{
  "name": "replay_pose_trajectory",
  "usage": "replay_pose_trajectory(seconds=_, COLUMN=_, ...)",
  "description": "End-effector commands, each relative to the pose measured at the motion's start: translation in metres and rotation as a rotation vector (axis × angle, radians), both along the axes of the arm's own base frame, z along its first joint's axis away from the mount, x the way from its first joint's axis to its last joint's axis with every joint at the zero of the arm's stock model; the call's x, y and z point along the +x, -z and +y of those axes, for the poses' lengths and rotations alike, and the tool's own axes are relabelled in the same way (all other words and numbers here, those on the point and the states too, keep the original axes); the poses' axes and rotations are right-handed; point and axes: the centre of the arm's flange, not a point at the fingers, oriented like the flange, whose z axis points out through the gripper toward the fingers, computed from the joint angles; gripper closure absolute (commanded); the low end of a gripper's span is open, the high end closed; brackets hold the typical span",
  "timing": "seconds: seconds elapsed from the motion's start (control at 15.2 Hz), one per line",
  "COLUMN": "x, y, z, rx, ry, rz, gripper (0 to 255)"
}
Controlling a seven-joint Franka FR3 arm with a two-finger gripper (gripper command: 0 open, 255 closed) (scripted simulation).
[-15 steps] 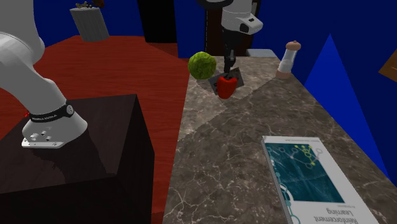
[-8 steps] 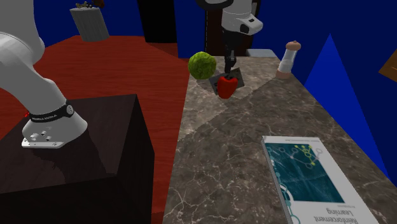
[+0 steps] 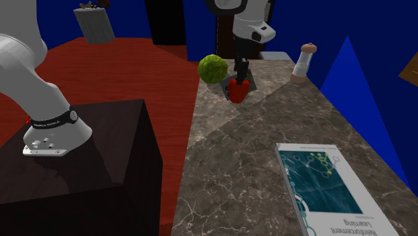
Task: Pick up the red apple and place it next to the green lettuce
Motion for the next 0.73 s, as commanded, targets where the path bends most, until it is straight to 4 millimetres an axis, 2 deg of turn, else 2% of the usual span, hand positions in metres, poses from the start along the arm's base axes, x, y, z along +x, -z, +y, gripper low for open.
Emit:
replay_pose_trajectory(seconds=0.0, x=-0.001, y=-0.021, z=-0.001, rx=0.0, ry=0.001, rz=0.001, gripper=0)
replay_pose_trajectory(seconds=0.13, x=0.0, y=-0.045, z=-0.004, rx=0.0, ry=0.001, rz=0.001, gripper=0)
replay_pose_trajectory(seconds=0.66, x=0.0, y=-0.045, z=-0.004, rx=0.0, ry=0.001, rz=0.001, gripper=0)
